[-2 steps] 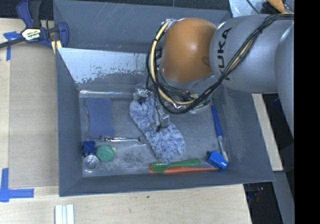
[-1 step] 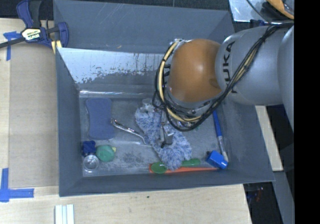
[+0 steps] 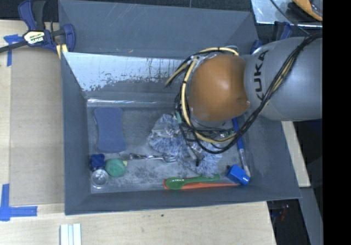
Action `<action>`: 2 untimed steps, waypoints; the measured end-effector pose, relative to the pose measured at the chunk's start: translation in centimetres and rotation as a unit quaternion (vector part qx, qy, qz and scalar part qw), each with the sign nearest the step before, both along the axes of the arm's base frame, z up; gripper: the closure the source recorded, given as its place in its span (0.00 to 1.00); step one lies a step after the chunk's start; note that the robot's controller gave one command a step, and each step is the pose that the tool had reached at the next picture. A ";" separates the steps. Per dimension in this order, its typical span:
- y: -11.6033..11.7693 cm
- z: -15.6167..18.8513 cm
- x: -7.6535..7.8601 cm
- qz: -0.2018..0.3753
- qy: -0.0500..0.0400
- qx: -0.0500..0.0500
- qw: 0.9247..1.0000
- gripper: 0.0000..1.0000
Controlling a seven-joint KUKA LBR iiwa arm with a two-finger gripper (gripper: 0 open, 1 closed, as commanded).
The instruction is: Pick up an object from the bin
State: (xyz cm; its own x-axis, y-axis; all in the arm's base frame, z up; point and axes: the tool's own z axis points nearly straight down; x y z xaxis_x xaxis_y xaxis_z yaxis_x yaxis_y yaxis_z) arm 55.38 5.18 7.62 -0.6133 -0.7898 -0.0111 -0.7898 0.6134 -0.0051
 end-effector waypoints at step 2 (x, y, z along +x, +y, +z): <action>0.4 -0.3 -1.8 -0.424 0.003 0.004 0.906 1.00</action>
Offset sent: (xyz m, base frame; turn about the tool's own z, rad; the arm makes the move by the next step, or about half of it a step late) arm 0.0000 0.0000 0.0000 0.0000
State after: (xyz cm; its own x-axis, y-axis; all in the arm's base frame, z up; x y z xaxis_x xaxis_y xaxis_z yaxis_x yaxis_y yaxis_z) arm 53.54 5.61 7.34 -0.9993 -0.0354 -0.0102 -0.0355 0.9994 0.0045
